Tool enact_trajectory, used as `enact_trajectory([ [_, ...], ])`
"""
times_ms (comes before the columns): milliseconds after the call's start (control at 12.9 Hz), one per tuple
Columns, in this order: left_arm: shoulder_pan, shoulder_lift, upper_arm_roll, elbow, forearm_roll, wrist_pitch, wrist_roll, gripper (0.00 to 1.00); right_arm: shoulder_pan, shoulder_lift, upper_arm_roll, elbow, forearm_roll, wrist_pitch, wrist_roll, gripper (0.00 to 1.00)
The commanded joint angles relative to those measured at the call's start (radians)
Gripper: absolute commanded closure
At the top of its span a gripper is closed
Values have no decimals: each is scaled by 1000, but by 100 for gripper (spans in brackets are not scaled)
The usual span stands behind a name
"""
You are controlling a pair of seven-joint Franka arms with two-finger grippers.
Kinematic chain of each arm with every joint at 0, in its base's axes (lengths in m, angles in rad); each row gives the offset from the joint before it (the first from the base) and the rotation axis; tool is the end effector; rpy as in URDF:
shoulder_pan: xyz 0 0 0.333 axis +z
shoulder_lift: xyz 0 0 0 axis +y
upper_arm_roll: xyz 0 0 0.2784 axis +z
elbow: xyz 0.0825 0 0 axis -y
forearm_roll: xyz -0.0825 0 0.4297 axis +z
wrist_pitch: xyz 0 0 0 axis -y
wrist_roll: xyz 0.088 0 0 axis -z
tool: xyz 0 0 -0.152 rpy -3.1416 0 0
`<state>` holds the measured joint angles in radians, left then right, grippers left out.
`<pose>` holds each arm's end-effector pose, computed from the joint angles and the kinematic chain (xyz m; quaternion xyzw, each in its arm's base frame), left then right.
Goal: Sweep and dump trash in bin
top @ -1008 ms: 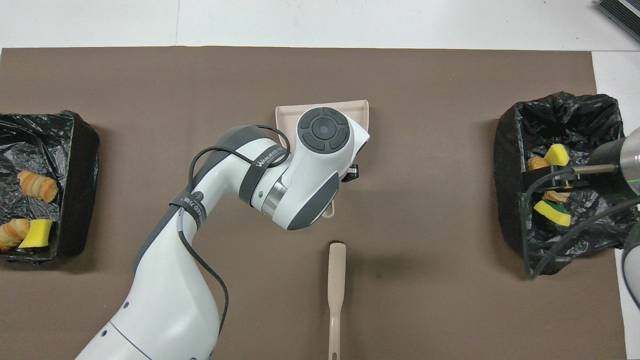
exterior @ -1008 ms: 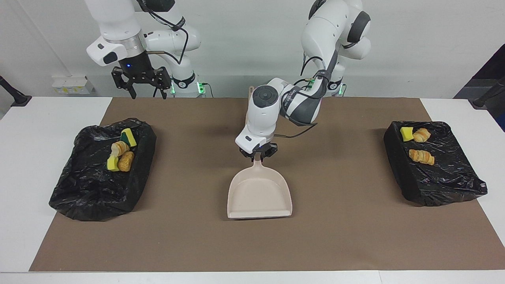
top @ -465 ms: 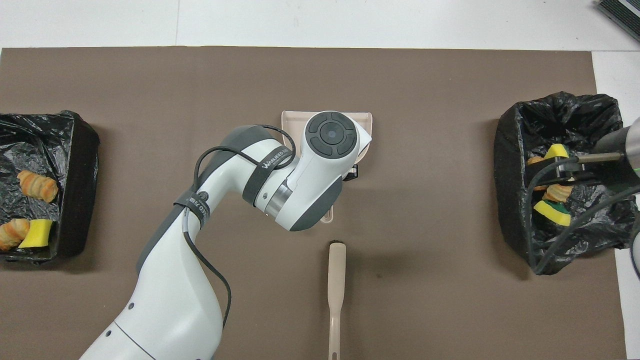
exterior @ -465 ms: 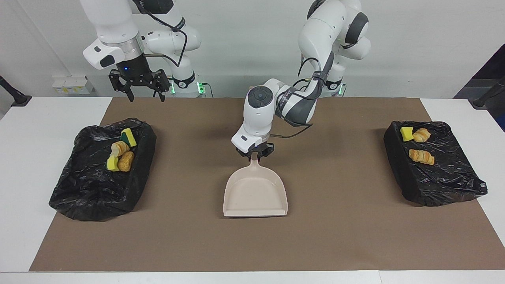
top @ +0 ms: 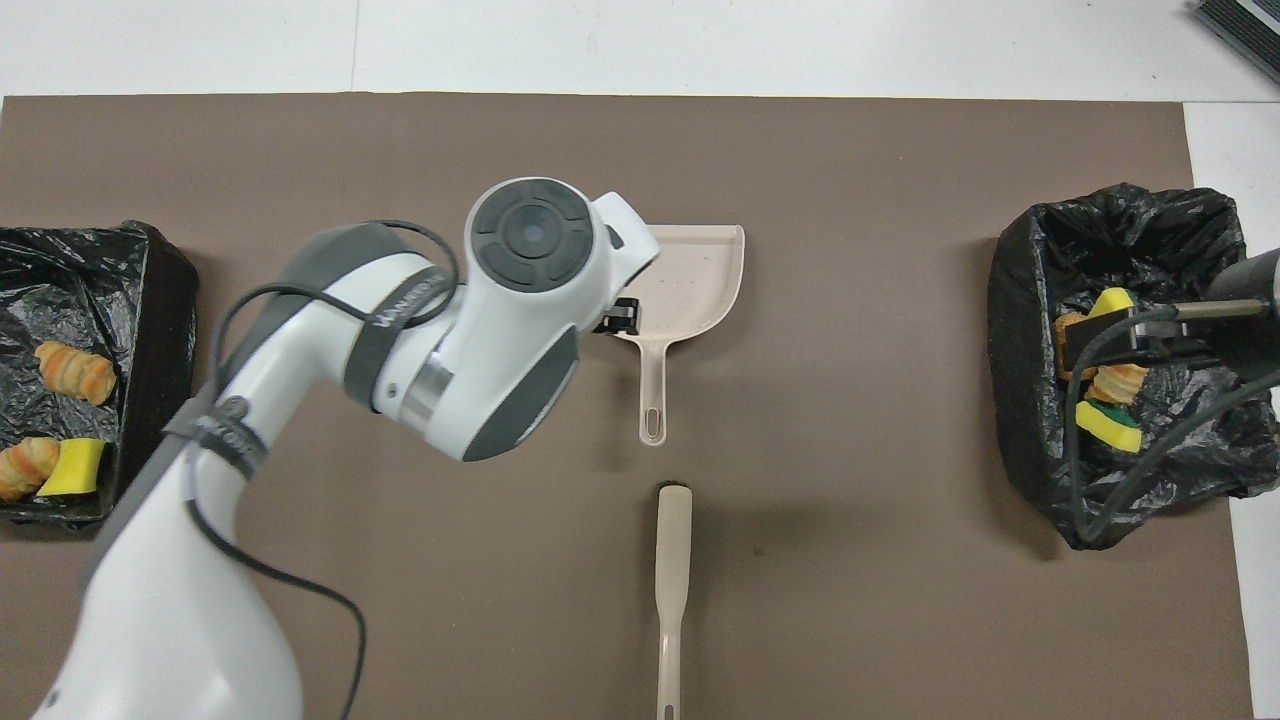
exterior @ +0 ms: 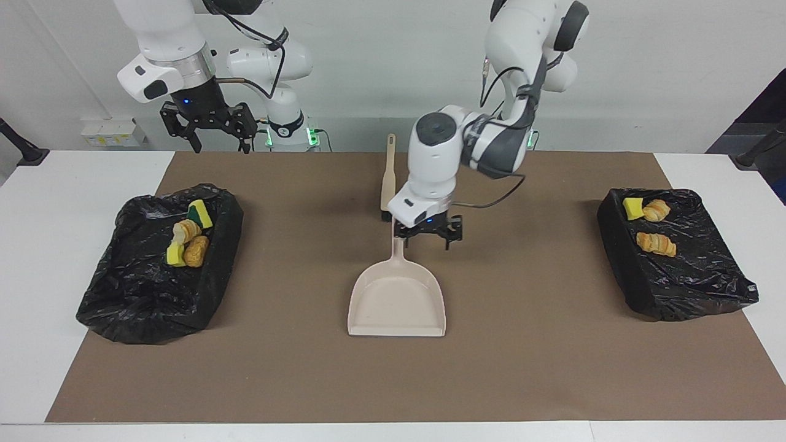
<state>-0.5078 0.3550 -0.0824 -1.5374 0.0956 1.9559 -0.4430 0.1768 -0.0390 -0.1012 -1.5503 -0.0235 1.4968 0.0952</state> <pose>0.5943 -0.3803 0.3626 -0.9952 0.0869 -0.0433 0.0106 0.5801 0.0393 0.5690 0.9999 -0.0105 -0.0065 0.0103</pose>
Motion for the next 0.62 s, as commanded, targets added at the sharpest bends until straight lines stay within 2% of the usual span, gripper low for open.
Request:
enact_trajectory([
  [0,92,-184,-7,-139,9,0,126,0,-17,10,-3,29,8,-12,-35,0],
  [388,233,-350,1,-116,-22,-164,307,0,-43,-13,0,15,14,-9,-34,0],
  [543,319,-401,3,-81,-121,-247,409,0,-42,-13,1,16,14,-18,-31,0],
])
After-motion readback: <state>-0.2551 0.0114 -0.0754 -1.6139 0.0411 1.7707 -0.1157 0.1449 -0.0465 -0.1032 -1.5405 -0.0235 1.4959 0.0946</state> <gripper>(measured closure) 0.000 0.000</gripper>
